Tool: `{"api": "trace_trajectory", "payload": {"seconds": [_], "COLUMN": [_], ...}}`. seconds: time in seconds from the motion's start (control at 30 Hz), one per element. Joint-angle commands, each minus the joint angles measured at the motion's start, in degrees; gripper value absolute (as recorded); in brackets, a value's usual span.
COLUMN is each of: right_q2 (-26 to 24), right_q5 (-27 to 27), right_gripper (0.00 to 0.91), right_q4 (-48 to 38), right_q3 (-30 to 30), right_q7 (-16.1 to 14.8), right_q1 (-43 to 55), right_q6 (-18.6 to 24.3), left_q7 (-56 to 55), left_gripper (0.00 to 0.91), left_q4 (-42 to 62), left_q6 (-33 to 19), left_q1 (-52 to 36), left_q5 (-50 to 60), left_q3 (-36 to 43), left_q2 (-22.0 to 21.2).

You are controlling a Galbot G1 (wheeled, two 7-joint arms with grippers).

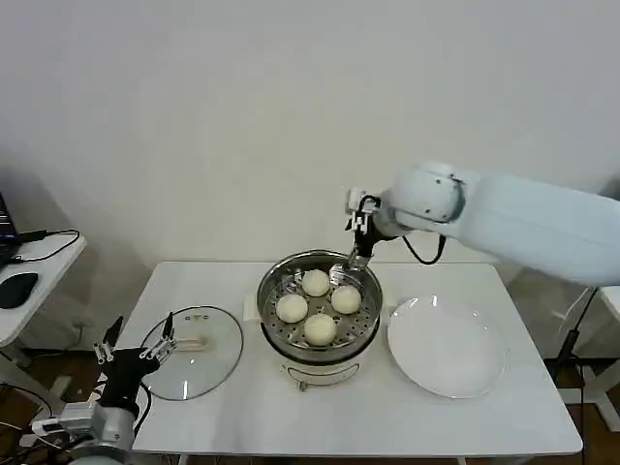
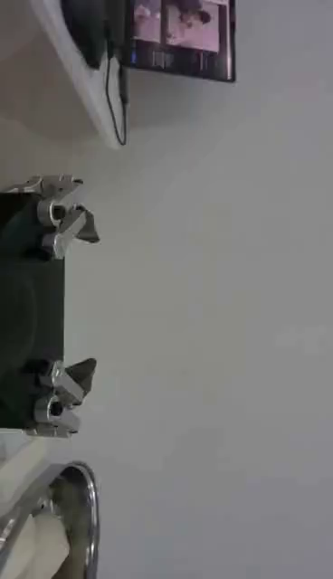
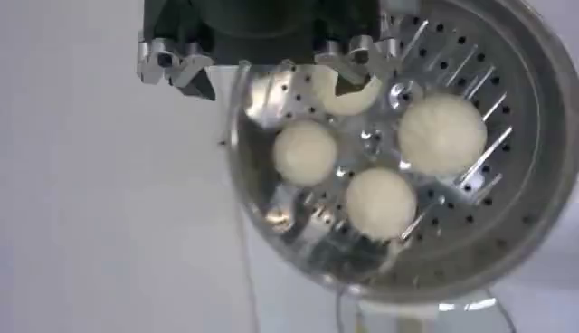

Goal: Take steamed baozi put them in steamer then cover it.

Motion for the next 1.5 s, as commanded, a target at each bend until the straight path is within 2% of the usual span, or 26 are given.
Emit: {"api": "trace_trajectory", "payload": {"seconds": [0.03, 0.07, 0.1, 0.13, 0.2, 0.23, 0.27, 0.3, 0.33, 0.37, 0.47, 0.57, 0.6, 0.63, 0.67, 0.7, 0.83, 0.93, 0.97, 1.03, 1.1, 1.2, 1.3, 1.4, 1.43, 1.5], "right_q2": [-24.0, -26.1, -29.2, -31.0, -34.8, -35.7, -34.4, -32.2, -29.5, -26.4, -17.6, -5.2, -3.0, 1.9, 4.7, 9.9, 20.7, 24.5, 25.6, 26.6, 26.8, 26.6, 25.7, 24.3, 23.9, 23.9], "right_q5": [-4.8, -6.0, -6.3, -6.3, -9.0, -12.9, -15.0, -16.0, -15.8, -16.4, -18.7, -19.2, -19.4, -20.0, -19.8, -18.0, -17.1, -14.8, -12.8, -8.1, -6.4, -5.7, -6.7, -8.6, -10.4, -12.2], "right_gripper": [0.907, 0.907, 0.907, 0.907, 0.907, 0.907, 0.907, 0.907, 0.907, 0.907, 0.907, 0.907, 0.907, 0.907, 0.907, 0.907, 0.907, 0.907, 0.907, 0.907, 0.907, 0.907, 0.907, 0.907, 0.907, 0.907], "right_q4": [20.6, 21.7, 23.0, 23.3, 23.2, 22.4, 22.2, 22.3, 22.9, 23.1, 23.1, 22.6, 22.3, 21.7, 21.6, 21.1, 18.2, 16.8, 16.0, 15.5, 14.3, 12.2, 11.0, 12.0, 12.4, 13.7], "right_q3": [8.5, 14.0, 21.5, 23.2, 26.1, 42.3, 58.9, 72.4, 83.8, 91.7, 107.2, 118.0, 119.5, 123.8, 125.5, 128.8, 133.5, 134.3, 134.6, 135.3, 136.5, 137.7, 137.0, 135.9, 135.9, 136.5], "right_q7": [27.7, 29.3, 33.5, 35.2, 39.8, 40.2, 40.0, 40.6, 41.3, 41.4, 39.1, 33.5, 31.9, 29.6, 29.3, 24.9, 15.4, 11.4, 8.9, 6.7, 5.5, 6.2, 8.4, 16.0, 19.1, 22.7], "right_q1": [-4.2, -11.5, -20.7, -24.4, -28.4, -44.7, -61.4, -73.9, -86.0, -93.8, -109.6, -117.2, -118.5, -120.4, -121.1, -122.9, -129.1, -131.8, -132.8, -134.5, -135.7, -137.7, -140.1, -140.4, -140.0, -139.0], "right_q6": [13.0, 15.5, 17.4, 19.2, 26.9, 31.0, 32.9, 33.6, 34.4, 35.6, 41.1, 46.6, 47.7, 50.0, 50.7, 52.4, 61.2, 63.3, 64.8, 64.4, 64.8, 66.3, 68.8, 69.1, 67.7, 61.7], "left_q7": [1.4, 1.6, 1.8, 2.3, 2.8, 3.0, 3.0, 3.1, 3.1, 3.1, 2.7, 2.3, 2.0, 1.9, 2.0, 2.0, 1.2, 0.9, 0.8, 1.5, 2.3, 4.1, 5.6, 7.4, 7.7, 8.7], "left_gripper": [0.907, 0.907, 0.907, 0.907, 0.907, 0.907, 0.907, 0.907, 0.907, 0.907, 0.907, 0.907, 0.907, 0.907, 0.907, 0.907, 0.907, 0.907, 0.907, 0.907, 0.907, 0.907, 0.907, 0.907, 0.907, 0.907], "left_q4": [4.8, 5.4, 6.0, 6.7, 7.6, 8.1, 8.4, 9.1, 9.6, 9.8, 11.0, 12.3, 12.7, 13.1, 13.5, 14.1, 16.6, 18.5, 19.1, 21.0, 22.3, 24.5, 25.7, 26.1, 26.0, 26.0], "left_q6": [-0.1, -0.2, -0.4, -1.2, -2.4, -3.6, -4.1, -5.4, -6.0, -6.3, -7.1, -9.0, -9.5, -10.2, -11.0, -11.6, -14.9, -16.5, -16.8, -17.6, -17.8, -18.4, -18.2, -17.5, -16.9, -16.1], "left_q1": [-1.4, -1.5, -1.5, -1.6, -1.6, -1.6, -1.5, -1.5, -1.5, -1.5, -1.4, -1.4, -1.5, -1.5, -1.5, -1.6, -1.7, -2.0, -2.2, -2.7, -3.0, -3.3, -3.7, -4.3, -4.7, -5.3], "left_q5": [3.1, 3.2, 3.4, 4.8, 6.5, 8.3, 9.0, 11.3, 12.6, 13.3, 16.7, 22.1, 23.6, 24.6, 25.7, 27.4, 35.1, 43.7, 46.8, 52.0, 58.7, 67.8, 76.3, 83.4, 86.0, 89.9], "left_q3": [-0.4, -0.4, -0.5, -0.5, -0.3, -0.2, -0.1, 0.1, 0.2, 0.4, 0.9, 1.4, 1.5, 1.4, 1.3, 1.2, 0.0, -1.9, -2.5, -4.3, -5.2, -5.9, -5.3, -2.7, -1.1, 0.8], "left_q2": [2.0, 2.1, 2.4, 2.6, 2.6, 2.6, 2.5, 2.3, 2.1, 2.0, 1.5, 1.5, 1.4, 1.3, 1.3, 1.2, 1.1, 1.5, 1.8, 2.2, 2.9, 3.4, 3.9, 4.4, 4.6, 4.7]}}
